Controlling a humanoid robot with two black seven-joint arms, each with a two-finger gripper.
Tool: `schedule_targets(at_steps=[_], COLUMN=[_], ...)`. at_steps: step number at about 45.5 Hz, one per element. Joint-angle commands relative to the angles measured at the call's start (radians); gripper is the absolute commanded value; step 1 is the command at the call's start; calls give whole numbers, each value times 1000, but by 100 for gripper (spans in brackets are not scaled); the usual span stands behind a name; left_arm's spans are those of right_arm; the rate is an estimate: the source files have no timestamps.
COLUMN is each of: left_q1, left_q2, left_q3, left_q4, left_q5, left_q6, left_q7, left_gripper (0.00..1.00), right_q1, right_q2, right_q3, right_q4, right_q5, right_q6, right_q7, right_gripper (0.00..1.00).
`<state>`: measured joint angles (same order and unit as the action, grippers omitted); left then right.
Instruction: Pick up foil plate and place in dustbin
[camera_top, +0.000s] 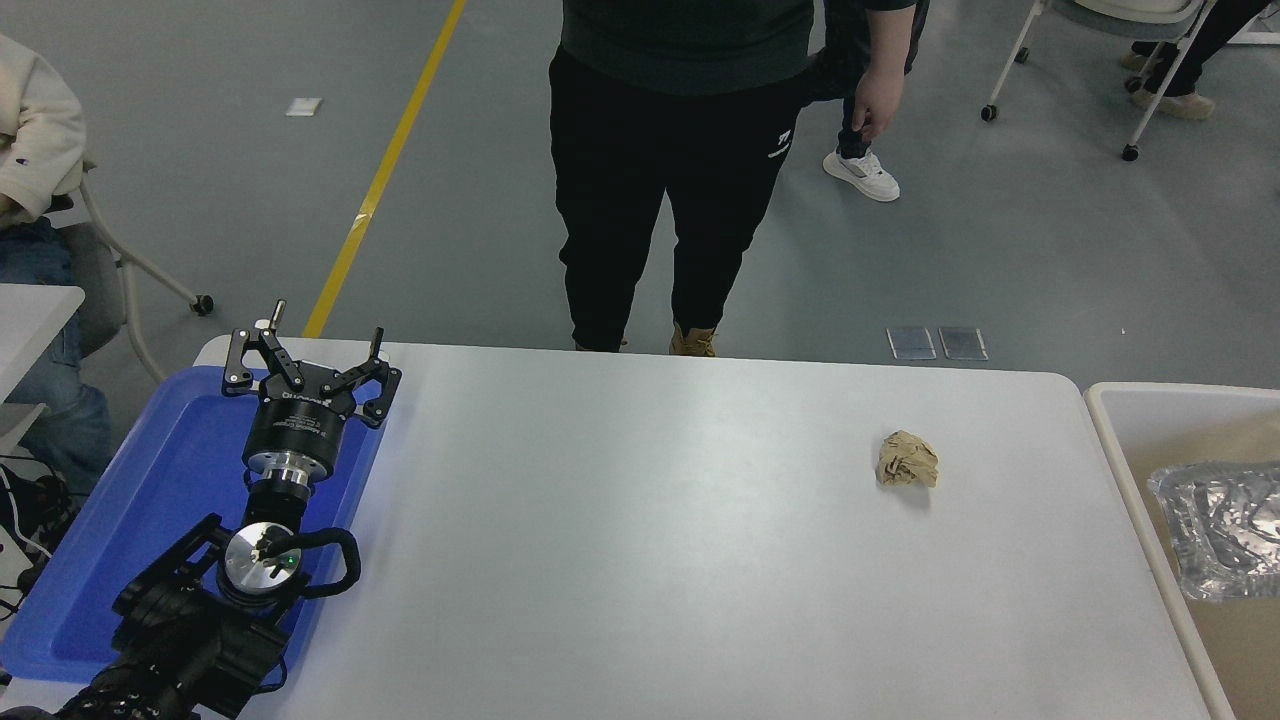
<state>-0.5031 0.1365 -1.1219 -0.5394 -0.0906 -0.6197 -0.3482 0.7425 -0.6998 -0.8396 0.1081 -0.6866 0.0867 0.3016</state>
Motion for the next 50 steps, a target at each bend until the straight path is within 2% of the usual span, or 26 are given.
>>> schedule_targets(at_steps=[1,2,3,19,33,50], left_q1=[0,0,0,0,0,0], left_q2=[0,0,0,0,0,0], left_q3=[0,-1,0,1,1,1], left_q4=[-1,-1,-1,-1,-1,-1], left_q5=[0,0,0,0,0,0], left_q6=[0,0,0,0,0,0], left_q7=[0,0,0,0,0,0], left_gripper=[100,100,100,100,100,100], right_q1=[-12,-12,-12,9,101,221], right_q2=[11,13,13,22,52,143], right_q3=[-3,-1,-1,2,2,4], right_q4=[-15,-15,-15,-16,-11,2], right_q5=[55,55,56,59,118,171], right_q6=[-10,-10,-10,-1,13,94], right_q7=[-2,-2,-2,1,4,1], right_gripper=[90,100,100,100,100,100])
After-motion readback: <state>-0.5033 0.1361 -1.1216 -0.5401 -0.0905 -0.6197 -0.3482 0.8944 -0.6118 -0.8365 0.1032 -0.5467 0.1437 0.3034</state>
